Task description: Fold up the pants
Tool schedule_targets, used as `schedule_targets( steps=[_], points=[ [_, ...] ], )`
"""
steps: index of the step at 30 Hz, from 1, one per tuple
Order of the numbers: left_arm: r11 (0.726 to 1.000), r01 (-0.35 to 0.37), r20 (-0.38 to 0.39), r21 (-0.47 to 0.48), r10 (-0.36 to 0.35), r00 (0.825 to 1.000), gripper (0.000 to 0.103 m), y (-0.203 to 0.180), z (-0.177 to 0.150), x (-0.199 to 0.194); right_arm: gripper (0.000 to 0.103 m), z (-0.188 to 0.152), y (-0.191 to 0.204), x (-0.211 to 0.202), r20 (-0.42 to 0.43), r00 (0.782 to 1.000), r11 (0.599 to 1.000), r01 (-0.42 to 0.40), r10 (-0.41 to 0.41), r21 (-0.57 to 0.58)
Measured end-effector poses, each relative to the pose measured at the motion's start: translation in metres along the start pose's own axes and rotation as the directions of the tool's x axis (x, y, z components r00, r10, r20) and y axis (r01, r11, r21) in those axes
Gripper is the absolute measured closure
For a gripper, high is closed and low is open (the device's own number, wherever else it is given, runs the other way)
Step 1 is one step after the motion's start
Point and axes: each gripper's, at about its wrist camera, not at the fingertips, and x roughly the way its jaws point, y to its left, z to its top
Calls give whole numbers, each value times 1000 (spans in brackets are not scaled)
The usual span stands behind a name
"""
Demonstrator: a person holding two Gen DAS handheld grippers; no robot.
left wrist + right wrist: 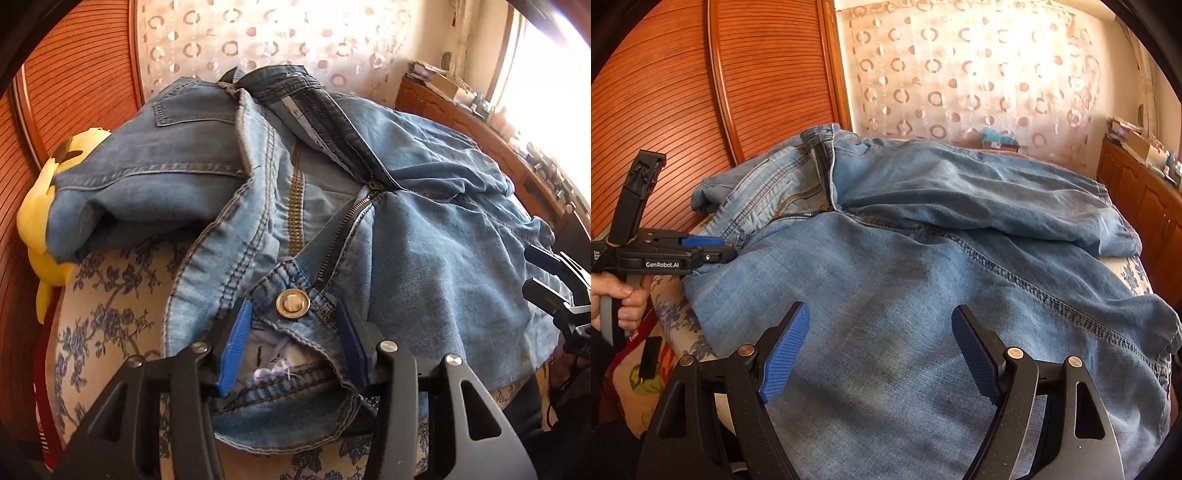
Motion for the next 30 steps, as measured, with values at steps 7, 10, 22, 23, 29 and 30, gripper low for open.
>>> schedule_targets(
  steps=[7, 10, 22, 23, 29, 30],
  points=[
    [999, 10, 11, -31, -10, 1000, 53, 3, -3, 0, 22, 1, -1, -2, 6, 1000, 1000, -3, 3, 2],
    [999, 36, 3, -23, -36, 999, 63, 2, -1, 0, 22, 1, 0, -2, 6, 1000, 1000, -7, 7, 4],
    [990, -50, 195, 130, 24, 981, 93, -19, 38, -38, 22, 0, -2, -1, 3, 1000, 1000, 0, 0, 2],
    [988, -62, 209, 139, 32, 977, 93, -17, 44, -40, 22, 0, -2, -1, 3, 1000, 1000, -1, 1, 2],
    [969, -184, 189, 167, 151, 970, 83, 1, 73, -19, 22, -1, -5, 3, -4, 1000, 1000, -12, 12, 8],
    [970, -182, 169, 158, 155, 973, 82, 6, 74, -12, 22, -2, -5, 3, -7, 1000, 1000, -13, 13, 8]
  ],
)
